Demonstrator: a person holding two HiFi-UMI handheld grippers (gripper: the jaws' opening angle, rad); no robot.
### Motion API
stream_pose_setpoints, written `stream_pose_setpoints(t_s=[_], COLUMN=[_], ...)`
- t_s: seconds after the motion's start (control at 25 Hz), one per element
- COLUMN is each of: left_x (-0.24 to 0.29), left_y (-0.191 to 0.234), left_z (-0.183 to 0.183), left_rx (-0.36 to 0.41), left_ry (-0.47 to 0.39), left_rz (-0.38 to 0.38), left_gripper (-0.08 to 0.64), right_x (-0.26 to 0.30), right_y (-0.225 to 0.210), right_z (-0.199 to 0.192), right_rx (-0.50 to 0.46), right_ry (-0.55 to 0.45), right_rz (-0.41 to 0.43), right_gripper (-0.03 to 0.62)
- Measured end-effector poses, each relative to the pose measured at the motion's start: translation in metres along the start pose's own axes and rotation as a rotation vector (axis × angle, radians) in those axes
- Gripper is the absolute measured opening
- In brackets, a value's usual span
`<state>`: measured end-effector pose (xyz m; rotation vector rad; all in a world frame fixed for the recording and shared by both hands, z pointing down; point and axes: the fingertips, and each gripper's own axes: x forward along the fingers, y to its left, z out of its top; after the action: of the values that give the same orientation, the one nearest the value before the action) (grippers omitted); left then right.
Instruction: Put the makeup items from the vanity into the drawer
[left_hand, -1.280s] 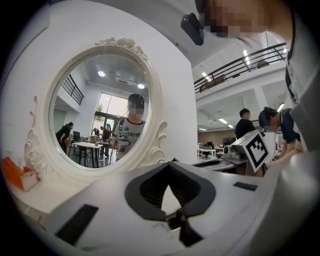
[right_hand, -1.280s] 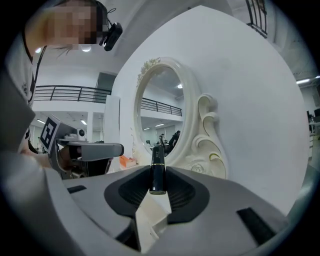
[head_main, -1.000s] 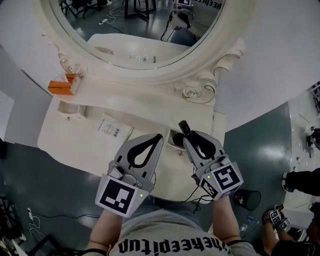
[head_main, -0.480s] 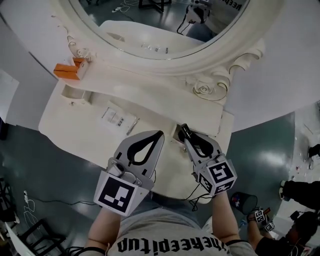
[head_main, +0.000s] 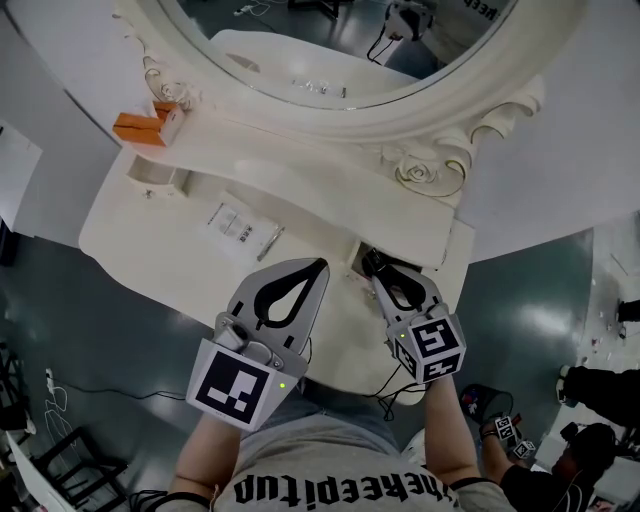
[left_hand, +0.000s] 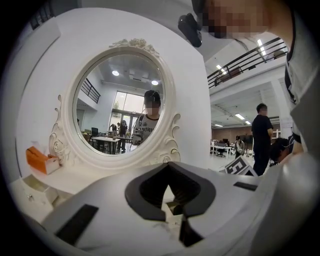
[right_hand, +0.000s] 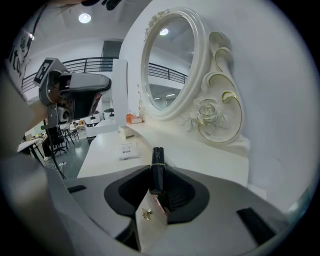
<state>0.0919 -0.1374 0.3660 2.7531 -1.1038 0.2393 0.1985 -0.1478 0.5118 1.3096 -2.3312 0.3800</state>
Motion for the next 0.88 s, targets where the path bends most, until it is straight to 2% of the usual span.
stream_pose_setpoints(t_s=[0.44,0.88], left_x=[-0.003,0.003], left_y=[0.002,0.004], left_z=[0.005,0.009], left_rx=[-0.002,0.005], left_ry=[-0.003,-0.006], left_rz=[0.005,-0.031], left_gripper=[0.041,0.041], right_x=[0.006,0.004], right_y=[-0.005,-0.011], right_z=[-0.004,0.002], right_rx=[-0.074,-0.007], right_ry=[0.058,0.028], right_rz=[-0.056,-0.083], right_gripper=[0.124,0.130])
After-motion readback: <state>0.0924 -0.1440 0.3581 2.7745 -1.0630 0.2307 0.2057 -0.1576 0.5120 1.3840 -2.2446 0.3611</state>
